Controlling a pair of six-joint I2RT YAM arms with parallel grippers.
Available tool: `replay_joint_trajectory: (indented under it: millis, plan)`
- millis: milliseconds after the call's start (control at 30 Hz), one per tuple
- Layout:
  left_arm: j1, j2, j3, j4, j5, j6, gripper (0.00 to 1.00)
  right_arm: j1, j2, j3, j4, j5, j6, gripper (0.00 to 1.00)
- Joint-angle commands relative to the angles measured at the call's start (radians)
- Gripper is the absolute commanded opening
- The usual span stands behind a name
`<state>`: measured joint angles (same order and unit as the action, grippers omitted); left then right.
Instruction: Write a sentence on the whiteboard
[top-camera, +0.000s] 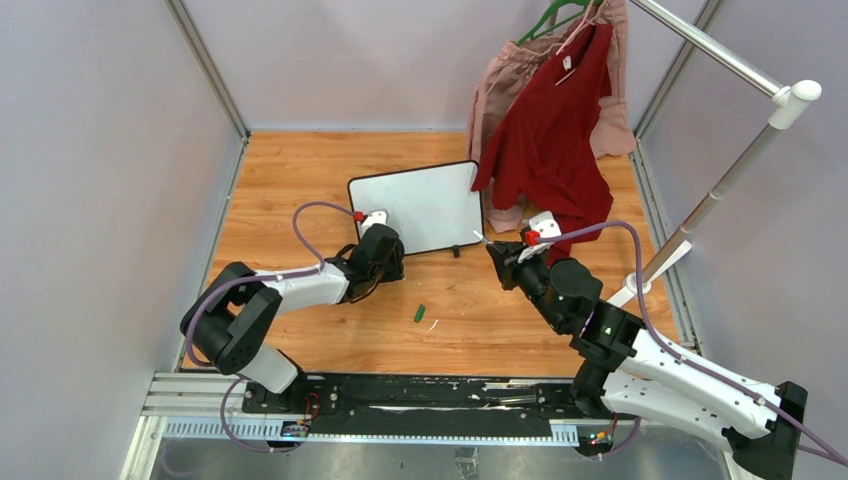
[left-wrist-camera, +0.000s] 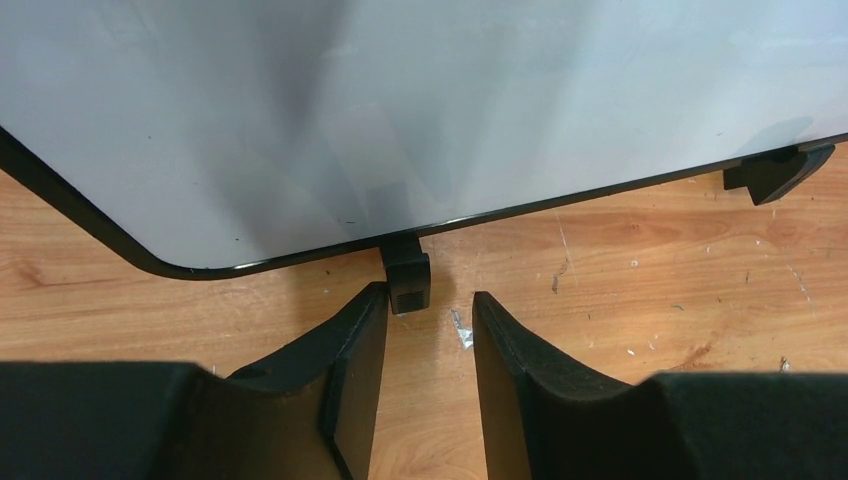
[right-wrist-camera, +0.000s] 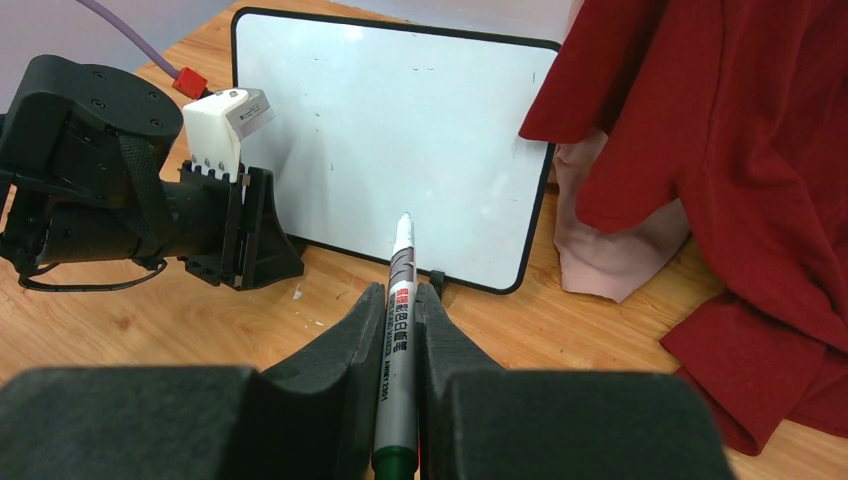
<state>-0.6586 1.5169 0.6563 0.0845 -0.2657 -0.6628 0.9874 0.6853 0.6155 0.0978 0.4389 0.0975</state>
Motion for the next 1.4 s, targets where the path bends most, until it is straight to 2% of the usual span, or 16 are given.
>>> replay_joint_trajectory:
  millis: [0, 200, 300, 467, 600, 733, 867, 967, 1033, 1167, 1300, 1367]
  plan:
    - [-0.022, 0.010, 0.032, 0.037, 0.014, -0.005, 0.41, -0.010, -0.005, -0.011, 0.011, 0.022, -0.016, 0.00]
    - [-0.022, -0.046, 0.011, 0.019, -0.008, -0.006, 0.42, -0.010, -0.013, -0.011, 0.007, 0.025, -0.018, 0.00]
    - [-0.022, -0.141, 0.007, -0.072, -0.078, 0.009, 0.51, -0.010, -0.015, -0.005, 0.002, 0.022, -0.019, 0.00]
    - [0.011, -0.397, 0.037, -0.263, -0.168, 0.112, 0.70, -0.010, -0.009, 0.003, 0.010, 0.005, -0.013, 0.00]
    - [0.128, -0.574, 0.072, -0.330, -0.071, 0.178, 0.79, -0.010, 0.006, 0.012, 0.025, -0.018, -0.001, 0.00]
    - [0.258, -0.669, 0.091, -0.302, 0.077, 0.240, 0.86, -0.010, 0.058, 0.038, 0.059, -0.047, 0.002, 0.00]
    - [0.388, -0.676, 0.068, -0.175, 0.249, 0.261, 0.92, -0.009, 0.144, 0.093, 0.102, -0.087, 0.003, 0.00]
    - [0.472, -0.643, 0.029, -0.019, 0.390, 0.233, 0.92, -0.002, 0.220, 0.136, 0.131, -0.101, 0.002, 0.00]
    - [0.518, -0.623, -0.009, 0.100, 0.434, 0.201, 0.92, 0.008, 0.263, 0.159, 0.149, -0.096, -0.012, 0.00]
    - [0.562, -0.570, -0.097, 0.366, 0.451, 0.148, 0.92, 0.030, 0.335, 0.179, 0.197, -0.061, -0.034, 0.00]
    - [0.605, -0.462, -0.093, 0.431, 0.584, 0.101, 0.92, 0.037, 0.370, 0.184, 0.226, -0.058, -0.036, 0.00]
    - [0.628, -0.422, -0.115, 0.515, 0.646, 0.058, 0.93, 0.038, 0.380, 0.189, 0.234, -0.058, -0.039, 0.00]
